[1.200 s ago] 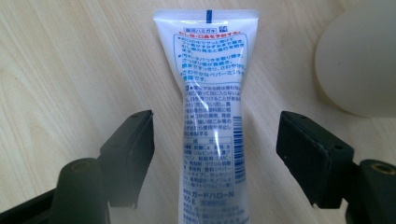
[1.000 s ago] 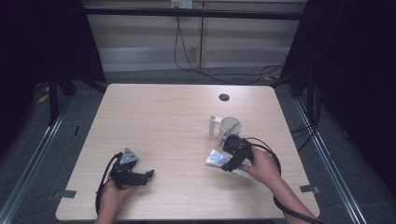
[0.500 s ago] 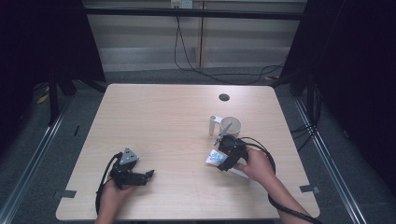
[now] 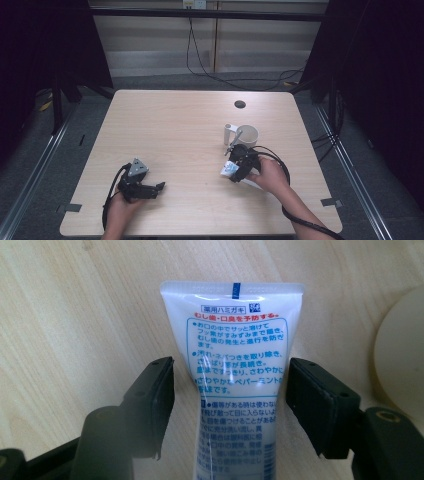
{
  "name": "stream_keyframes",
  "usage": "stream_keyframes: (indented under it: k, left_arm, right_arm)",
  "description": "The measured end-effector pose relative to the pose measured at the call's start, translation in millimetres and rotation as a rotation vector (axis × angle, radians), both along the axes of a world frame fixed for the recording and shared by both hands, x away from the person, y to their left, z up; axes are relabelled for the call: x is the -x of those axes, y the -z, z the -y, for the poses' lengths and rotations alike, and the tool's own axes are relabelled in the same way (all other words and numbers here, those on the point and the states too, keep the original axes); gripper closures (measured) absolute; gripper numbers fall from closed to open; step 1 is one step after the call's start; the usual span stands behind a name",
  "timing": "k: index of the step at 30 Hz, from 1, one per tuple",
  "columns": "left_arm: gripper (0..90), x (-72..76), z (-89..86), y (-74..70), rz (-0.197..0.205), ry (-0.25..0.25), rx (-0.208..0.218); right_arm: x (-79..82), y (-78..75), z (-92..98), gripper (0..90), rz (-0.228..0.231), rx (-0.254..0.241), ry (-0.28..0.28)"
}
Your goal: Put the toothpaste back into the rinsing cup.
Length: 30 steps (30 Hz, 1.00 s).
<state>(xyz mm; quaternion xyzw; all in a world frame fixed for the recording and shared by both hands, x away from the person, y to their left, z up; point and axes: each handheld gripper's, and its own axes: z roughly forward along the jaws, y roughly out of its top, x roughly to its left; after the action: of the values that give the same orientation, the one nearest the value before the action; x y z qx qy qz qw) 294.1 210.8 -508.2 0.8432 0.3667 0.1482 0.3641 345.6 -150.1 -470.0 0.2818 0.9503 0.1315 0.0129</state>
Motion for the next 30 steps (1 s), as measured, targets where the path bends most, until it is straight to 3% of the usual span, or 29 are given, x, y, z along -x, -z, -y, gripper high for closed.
stream_keyframes:
  k: [13,17,30]
  left_arm:
    - [15.0,0.0,-0.1,0.0,0.0,0.0,0.0]
    - [15.0,0.0,-0.1,0.0,0.0,0.0,0.0]
    - [15.0,-0.1,-0.3,-0.1,0.0,0.002,-0.002]
  right_arm:
    - [-1.1,1.8,-4.3,47.3,0.015,0.025,-0.019]
    - [0.3,0.1,-3.5,60.4,0.016,0.025,-0.018]
    - [9.0,-16.7,13.7,65.6,0.071,-0.065,0.014]
